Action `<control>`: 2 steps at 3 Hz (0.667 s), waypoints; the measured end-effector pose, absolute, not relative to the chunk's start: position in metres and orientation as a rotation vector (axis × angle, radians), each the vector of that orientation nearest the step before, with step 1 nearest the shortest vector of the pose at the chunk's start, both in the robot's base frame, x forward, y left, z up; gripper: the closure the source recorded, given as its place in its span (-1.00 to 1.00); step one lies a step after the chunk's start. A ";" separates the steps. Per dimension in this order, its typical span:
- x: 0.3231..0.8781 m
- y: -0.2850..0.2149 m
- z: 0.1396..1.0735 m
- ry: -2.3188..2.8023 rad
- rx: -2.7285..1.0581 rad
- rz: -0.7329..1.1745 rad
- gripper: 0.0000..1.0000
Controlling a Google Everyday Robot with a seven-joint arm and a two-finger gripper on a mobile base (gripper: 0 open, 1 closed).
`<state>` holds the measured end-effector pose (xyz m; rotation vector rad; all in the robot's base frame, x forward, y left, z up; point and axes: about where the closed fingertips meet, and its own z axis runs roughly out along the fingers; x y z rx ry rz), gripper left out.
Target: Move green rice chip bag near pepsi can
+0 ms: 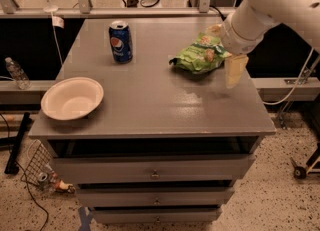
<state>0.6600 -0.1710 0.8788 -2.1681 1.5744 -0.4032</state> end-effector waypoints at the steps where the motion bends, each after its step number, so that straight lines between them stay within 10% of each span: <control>1: 0.684 -0.158 0.865 1.512 -2.181 -0.428 -1.00; 2: 0.701 -0.147 0.859 1.469 -2.186 -0.443 -0.71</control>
Offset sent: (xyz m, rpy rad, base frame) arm 0.0635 0.0350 -0.0218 -0.0023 -0.0949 0.0962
